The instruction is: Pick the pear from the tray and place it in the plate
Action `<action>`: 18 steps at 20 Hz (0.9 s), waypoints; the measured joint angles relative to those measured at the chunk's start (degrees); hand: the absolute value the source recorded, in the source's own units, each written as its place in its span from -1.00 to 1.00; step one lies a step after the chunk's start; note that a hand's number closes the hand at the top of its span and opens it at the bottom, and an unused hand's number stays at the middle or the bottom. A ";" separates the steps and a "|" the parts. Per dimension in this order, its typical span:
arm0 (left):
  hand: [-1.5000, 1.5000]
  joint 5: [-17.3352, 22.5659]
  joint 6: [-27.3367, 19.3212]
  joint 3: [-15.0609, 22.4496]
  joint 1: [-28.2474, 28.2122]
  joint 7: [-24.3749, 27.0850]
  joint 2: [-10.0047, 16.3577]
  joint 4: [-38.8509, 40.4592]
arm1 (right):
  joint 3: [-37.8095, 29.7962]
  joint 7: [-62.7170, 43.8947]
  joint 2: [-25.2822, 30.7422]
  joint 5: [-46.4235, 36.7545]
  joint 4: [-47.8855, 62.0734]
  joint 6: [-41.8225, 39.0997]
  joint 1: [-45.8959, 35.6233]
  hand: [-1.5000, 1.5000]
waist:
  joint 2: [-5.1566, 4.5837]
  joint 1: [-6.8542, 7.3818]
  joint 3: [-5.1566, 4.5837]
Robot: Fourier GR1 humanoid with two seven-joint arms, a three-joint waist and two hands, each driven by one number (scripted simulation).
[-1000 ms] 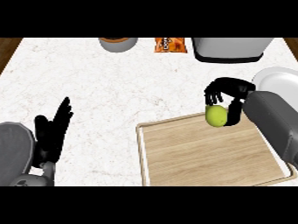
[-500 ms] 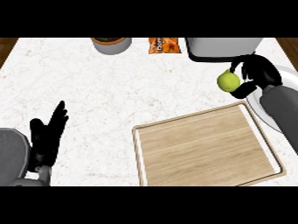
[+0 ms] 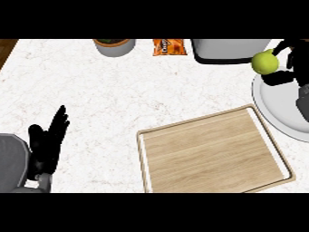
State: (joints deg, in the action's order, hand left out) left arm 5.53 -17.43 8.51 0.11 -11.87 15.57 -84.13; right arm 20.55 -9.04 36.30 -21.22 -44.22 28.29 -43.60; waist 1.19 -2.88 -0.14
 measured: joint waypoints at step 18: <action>0.00 -2.13 4.02 -1.21 2.65 0.89 -2.27 1.90 | -14.02 4.25 6.19 -1.52 9.40 -5.36 6.30 1.00 | -1.46 3.72 0.19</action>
State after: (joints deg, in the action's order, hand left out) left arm 3.40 -13.41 7.31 2.77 -10.98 13.30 -82.23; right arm 6.53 -4.79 42.49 -22.74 -34.83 22.93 -37.29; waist -0.27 0.84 0.05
